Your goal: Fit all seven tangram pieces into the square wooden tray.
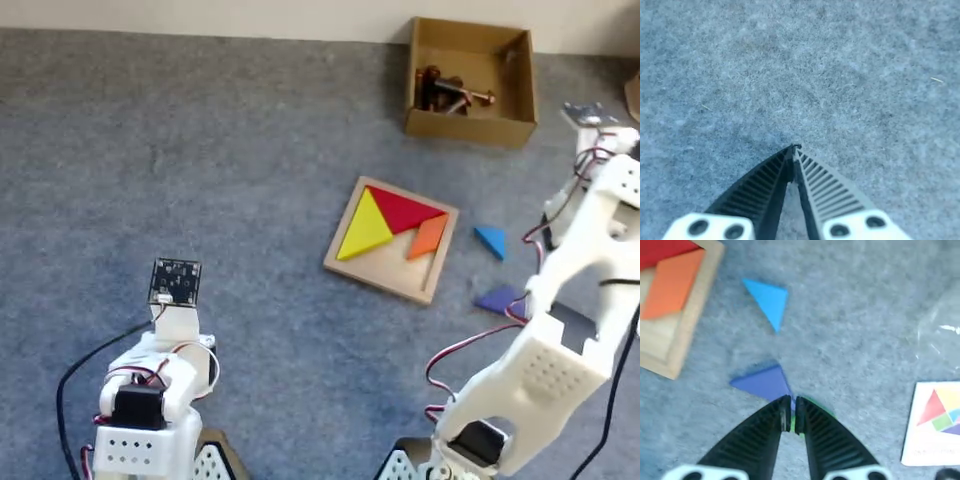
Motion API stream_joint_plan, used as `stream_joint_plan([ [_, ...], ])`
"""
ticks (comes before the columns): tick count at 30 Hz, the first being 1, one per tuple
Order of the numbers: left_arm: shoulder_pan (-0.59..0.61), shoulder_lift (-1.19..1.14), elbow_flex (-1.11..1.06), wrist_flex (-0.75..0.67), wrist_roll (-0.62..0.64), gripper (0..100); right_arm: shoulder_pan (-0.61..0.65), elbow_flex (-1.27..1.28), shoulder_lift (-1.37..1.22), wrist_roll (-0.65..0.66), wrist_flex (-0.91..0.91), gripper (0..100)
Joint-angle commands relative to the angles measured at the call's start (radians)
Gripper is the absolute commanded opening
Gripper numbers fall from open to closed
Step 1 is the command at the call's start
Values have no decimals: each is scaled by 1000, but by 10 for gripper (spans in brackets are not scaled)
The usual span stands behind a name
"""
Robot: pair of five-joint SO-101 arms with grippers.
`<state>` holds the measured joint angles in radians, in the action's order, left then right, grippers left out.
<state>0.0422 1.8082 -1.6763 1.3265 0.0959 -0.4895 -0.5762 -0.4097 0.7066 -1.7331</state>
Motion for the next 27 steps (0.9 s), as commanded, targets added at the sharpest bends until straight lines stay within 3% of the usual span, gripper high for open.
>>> stream_joint_plan([
  [1,-16,7,-19,-2,8,5,-35,-12,71,14,10,27],
  [20,-16,7,-19,-2,8,5,101,13,62,12,19,29],
  [27,-16,7,-19,-2,8,5,182,237,65,14,262,30],
])
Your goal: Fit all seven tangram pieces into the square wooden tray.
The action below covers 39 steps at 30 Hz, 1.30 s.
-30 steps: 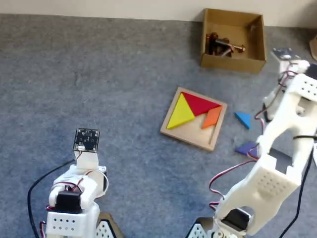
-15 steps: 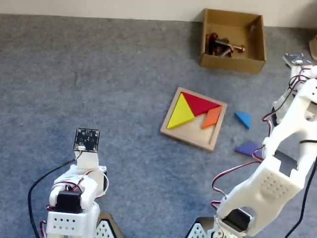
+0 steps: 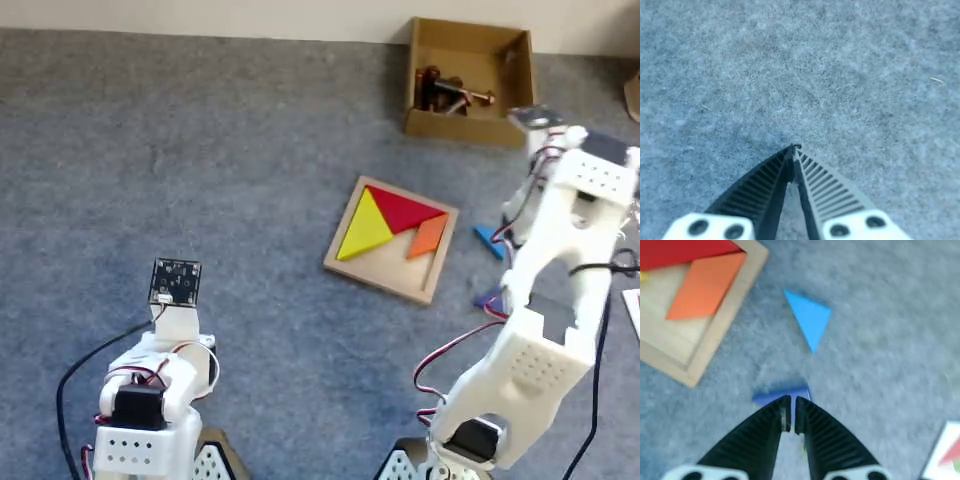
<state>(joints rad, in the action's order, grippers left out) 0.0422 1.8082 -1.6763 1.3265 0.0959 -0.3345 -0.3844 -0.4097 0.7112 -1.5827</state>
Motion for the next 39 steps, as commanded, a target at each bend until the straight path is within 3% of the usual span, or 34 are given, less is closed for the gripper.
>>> stream_joint_plan([
  [1,-16,7,-19,-2,8,5,31,71,65,11,143,31],
  [7,-16,7,-19,-2,8,5,39,148,65,175,236,31],
  [13,-16,7,-19,-2,8,5,35,150,64,189,312,32],
  [19,-16,7,-19,-2,8,5,31,194,62,273,366,108],
  [23,-16,7,-19,-2,8,5,22,283,64,319,469,104],
  [27,-16,7,-19,-2,8,5,16,335,64,325,542,104],
  [39,-16,7,-19,-2,8,5,35,437,64,322,545,104],
])
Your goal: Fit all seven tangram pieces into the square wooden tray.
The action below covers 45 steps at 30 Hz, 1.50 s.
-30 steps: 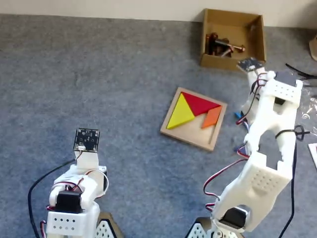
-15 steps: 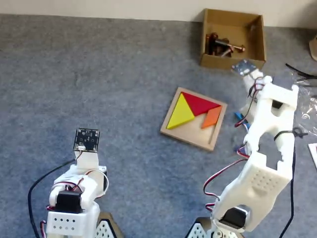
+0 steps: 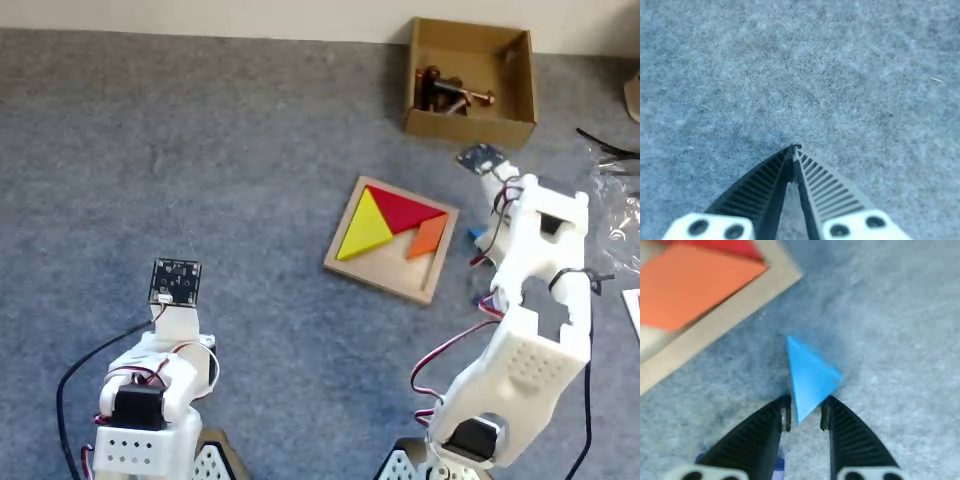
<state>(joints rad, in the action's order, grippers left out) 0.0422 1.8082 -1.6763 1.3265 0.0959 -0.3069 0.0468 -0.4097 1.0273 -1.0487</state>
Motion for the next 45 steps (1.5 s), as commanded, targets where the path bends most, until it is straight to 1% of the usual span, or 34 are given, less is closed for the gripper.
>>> stream_joint_plan([
  [1,-16,7,-19,-2,8,5,8,13,64,6,12,104],
  [9,-16,7,-19,-2,8,5,30,48,64,5,12,104],
  [14,-16,7,-19,-2,8,5,31,48,71,5,5,21],
  [21,-16,7,-19,-2,8,5,24,47,70,5,4,12],
  [31,-16,7,-19,-2,8,5,-53,12,74,5,4,11],
  [36,-16,7,-19,-2,8,5,-96,-77,74,-92,2,11],
  [40,-16,7,-19,-2,8,5,-99,-145,73,-101,-113,11],
  [45,-16,7,-19,-2,8,5,-79,-306,73,-110,-282,11],
])
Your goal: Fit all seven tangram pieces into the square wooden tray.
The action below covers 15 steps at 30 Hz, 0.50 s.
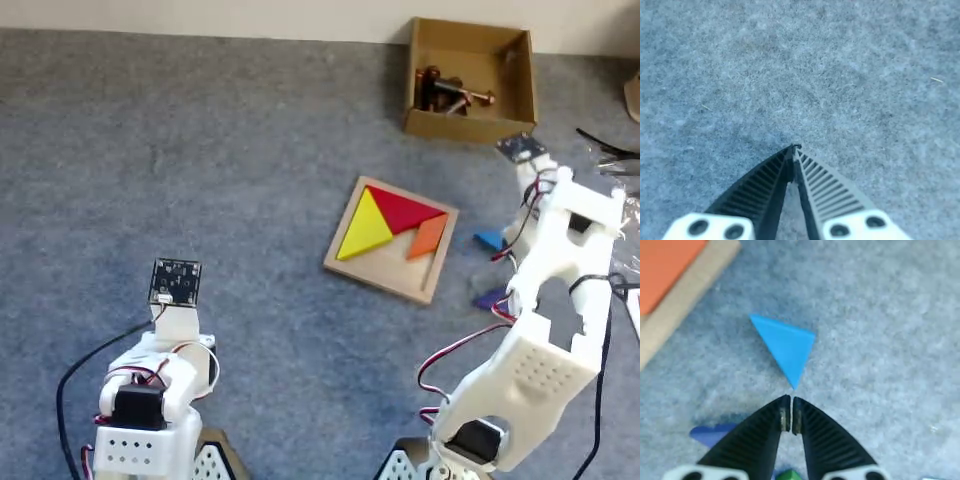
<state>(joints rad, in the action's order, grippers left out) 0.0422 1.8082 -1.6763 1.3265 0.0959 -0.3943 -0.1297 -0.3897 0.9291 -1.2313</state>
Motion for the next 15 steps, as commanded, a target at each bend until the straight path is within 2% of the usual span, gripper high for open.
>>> stream_joint_plan([
  [1,-16,7,-19,-2,8,5,13,-159,53,-12,-134,11],
  [5,-16,7,-19,-2,8,5,31,-237,51,-12,-217,11],
  [10,-16,7,-19,-2,8,5,58,-206,45,-32,-214,17],
  [15,-16,7,-19,-2,8,5,120,-185,45,51,-214,23],
])
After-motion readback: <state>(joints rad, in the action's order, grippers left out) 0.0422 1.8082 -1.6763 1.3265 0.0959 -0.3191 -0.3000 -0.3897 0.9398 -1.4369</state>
